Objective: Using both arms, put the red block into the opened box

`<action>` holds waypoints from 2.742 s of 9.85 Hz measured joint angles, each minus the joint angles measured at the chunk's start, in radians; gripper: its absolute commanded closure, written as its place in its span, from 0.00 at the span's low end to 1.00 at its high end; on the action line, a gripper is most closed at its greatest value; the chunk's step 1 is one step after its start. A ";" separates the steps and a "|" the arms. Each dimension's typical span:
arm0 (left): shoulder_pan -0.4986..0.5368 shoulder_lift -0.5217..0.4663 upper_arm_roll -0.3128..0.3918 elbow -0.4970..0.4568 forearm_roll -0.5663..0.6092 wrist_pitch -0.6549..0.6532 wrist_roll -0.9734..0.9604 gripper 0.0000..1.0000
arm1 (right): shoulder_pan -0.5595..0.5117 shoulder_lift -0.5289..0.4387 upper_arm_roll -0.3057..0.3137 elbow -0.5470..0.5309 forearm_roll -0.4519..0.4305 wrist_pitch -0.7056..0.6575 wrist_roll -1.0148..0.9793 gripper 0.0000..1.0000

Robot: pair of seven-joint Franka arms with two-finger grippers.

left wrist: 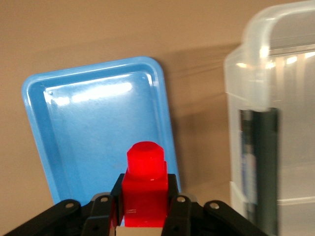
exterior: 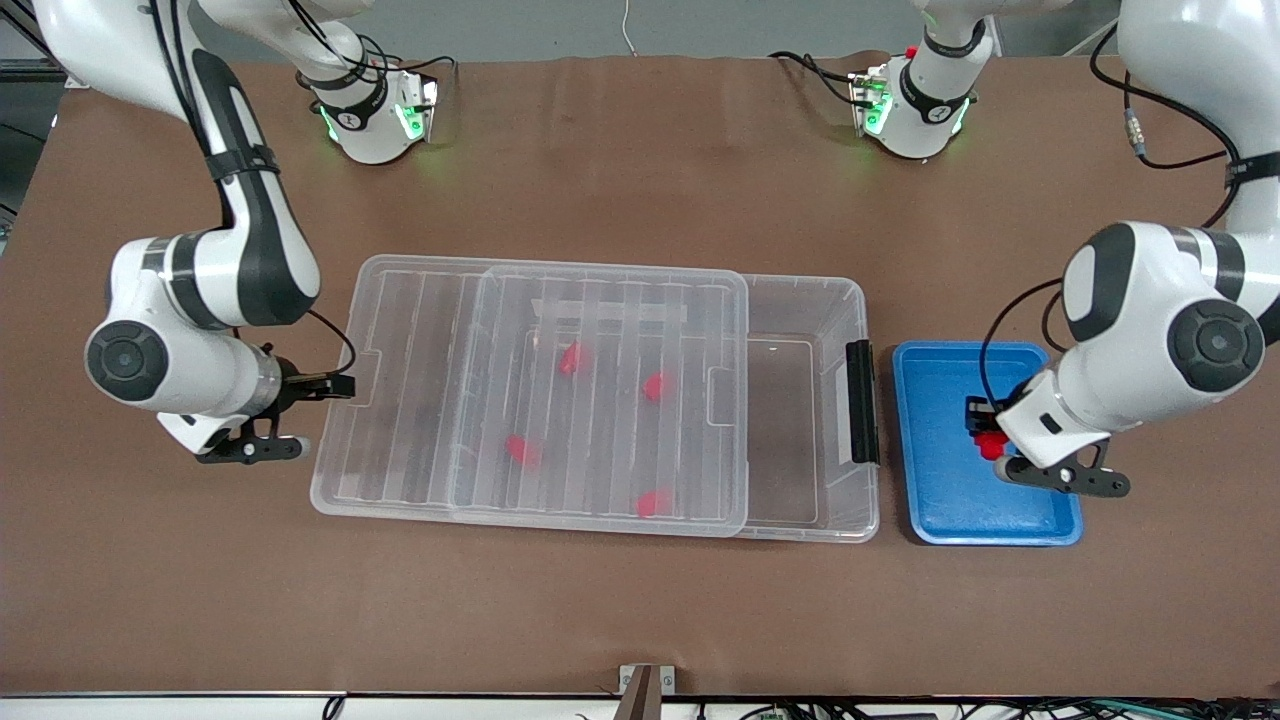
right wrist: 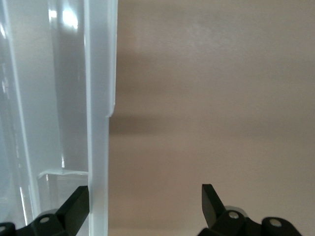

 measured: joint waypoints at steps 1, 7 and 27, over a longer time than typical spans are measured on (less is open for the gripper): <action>-0.003 -0.016 -0.033 0.001 0.000 -0.008 -0.044 1.00 | -0.024 0.000 -0.001 0.000 0.000 -0.002 -0.034 0.00; -0.070 0.010 -0.188 -0.008 0.000 -0.009 -0.432 1.00 | -0.095 -0.006 0.002 0.012 0.000 -0.010 -0.136 0.00; -0.148 0.017 -0.198 0.031 0.135 0.013 -0.529 0.00 | -0.243 -0.338 0.001 0.177 0.000 -0.319 0.046 0.00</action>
